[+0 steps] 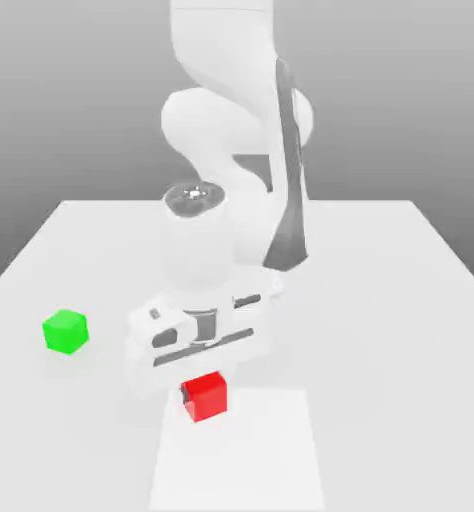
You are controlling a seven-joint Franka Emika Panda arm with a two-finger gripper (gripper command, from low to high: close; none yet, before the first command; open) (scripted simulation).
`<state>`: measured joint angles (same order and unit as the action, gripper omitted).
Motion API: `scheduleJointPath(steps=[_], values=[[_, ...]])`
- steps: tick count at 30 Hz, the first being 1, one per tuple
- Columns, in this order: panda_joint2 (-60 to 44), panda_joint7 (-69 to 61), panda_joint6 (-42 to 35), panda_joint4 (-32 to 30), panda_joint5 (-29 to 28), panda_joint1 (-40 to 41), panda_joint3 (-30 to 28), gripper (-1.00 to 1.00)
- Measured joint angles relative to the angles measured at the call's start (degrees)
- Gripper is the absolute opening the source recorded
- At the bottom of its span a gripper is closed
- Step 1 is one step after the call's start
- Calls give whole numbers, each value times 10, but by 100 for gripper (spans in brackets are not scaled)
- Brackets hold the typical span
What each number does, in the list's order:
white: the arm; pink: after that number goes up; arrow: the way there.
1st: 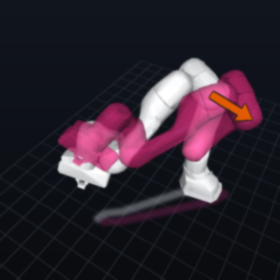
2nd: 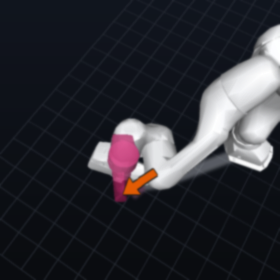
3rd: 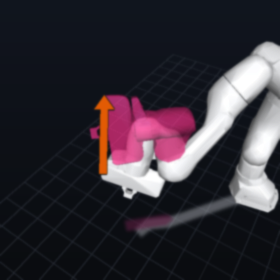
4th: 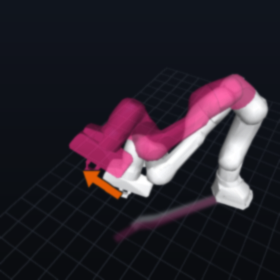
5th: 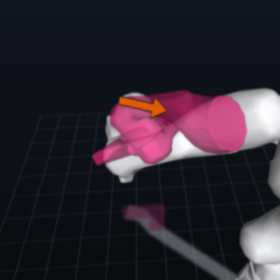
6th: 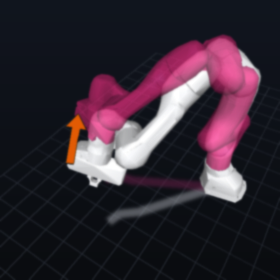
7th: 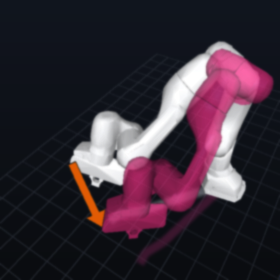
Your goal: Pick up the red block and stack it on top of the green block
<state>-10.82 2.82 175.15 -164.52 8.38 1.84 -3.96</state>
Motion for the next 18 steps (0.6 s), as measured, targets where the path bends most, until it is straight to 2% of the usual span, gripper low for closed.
scheduleJointPath(steps=[2, 9, 18], values=[[1, 1, -1, 0, -1, 1, 1, -100], [134, 66, -113, -20, -93, 0, -27, -100], [219, 58, -187, -24, -185, 172, -143, -100]])
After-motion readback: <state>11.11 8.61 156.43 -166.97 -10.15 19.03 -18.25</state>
